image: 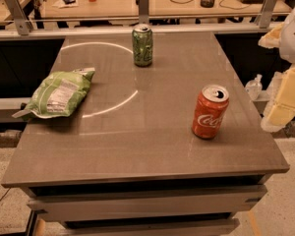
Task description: Move coke can near green jalapeno chip bag
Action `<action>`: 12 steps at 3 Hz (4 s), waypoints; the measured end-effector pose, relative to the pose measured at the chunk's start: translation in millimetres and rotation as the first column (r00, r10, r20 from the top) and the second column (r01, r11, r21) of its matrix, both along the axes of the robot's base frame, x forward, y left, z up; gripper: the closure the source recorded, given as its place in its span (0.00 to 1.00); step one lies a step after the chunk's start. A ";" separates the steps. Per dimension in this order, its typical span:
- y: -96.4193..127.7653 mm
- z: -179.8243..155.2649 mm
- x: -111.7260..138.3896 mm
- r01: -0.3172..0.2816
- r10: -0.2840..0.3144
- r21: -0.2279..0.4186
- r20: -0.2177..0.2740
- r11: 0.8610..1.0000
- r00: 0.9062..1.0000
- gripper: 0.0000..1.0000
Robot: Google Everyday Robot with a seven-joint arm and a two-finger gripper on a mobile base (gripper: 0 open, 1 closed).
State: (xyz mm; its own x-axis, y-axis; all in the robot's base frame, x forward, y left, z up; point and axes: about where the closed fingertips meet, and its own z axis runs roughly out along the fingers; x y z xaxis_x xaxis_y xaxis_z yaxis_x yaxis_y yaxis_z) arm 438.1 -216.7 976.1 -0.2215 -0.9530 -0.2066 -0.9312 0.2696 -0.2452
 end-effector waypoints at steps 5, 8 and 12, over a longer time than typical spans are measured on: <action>-41.0 -69.3 -9.6 0.004 -0.108 0.598 0.137 0.802 0.985 0.00; -13.4 -52.6 -9.9 -0.052 -0.126 0.780 0.166 0.623 0.978 0.00; 28.8 -92.7 41.7 -0.212 0.056 0.876 0.208 0.433 0.976 0.00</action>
Offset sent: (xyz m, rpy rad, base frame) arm 0.0033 -0.0393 -0.0117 0.6316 0.0114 -0.1558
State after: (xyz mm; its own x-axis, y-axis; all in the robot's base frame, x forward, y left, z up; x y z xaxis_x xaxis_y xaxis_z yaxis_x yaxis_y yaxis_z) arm 479.8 -187.8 883.4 -0.0060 -0.2387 -0.9711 -0.9562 0.2855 -0.0643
